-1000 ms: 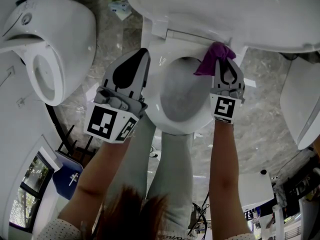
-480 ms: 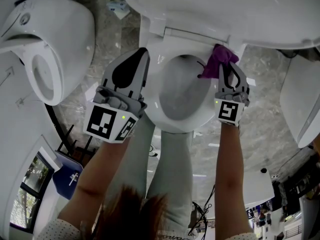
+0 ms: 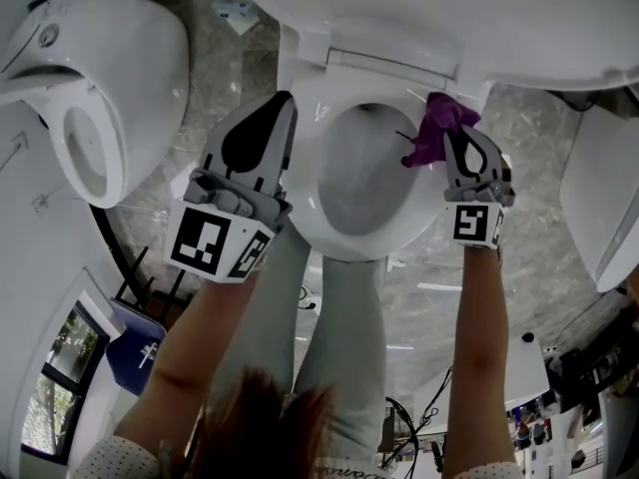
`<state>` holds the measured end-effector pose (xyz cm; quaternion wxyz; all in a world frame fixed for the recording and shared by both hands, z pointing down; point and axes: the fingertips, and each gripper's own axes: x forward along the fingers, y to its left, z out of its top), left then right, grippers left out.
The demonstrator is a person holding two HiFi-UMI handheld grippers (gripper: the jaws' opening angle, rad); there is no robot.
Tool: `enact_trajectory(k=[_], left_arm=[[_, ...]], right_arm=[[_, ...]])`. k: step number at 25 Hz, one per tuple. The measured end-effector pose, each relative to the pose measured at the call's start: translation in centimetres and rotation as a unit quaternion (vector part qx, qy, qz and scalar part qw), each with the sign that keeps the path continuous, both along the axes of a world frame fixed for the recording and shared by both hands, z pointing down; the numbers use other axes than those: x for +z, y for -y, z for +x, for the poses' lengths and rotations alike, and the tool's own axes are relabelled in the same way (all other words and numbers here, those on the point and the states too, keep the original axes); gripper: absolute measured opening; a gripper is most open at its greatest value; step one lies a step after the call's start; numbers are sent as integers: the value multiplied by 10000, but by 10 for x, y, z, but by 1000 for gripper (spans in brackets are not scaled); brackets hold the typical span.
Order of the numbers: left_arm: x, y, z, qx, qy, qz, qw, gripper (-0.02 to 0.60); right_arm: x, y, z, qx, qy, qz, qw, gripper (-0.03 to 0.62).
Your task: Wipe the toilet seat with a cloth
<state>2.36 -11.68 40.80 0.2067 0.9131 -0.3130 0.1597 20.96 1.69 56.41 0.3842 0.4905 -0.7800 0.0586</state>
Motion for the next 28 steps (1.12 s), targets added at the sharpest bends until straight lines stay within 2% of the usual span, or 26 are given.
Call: enact_trajectory(k=[10, 19, 28], left_arm=[[-1, -1, -1, 2, -10, -30, 10000, 5], [0, 0, -6, -48, -7, -34, 10000, 5], [0, 0, -8, -87, -21, -40, 10000, 5]], right_arm=[[8, -14, -7, -1133, -64, -468, 9924, 67], [13, -27, -16, -2298, -181, -842, 9694, 64], [16, -37, -20, -2907, 143, -1214, 9490, 64]])
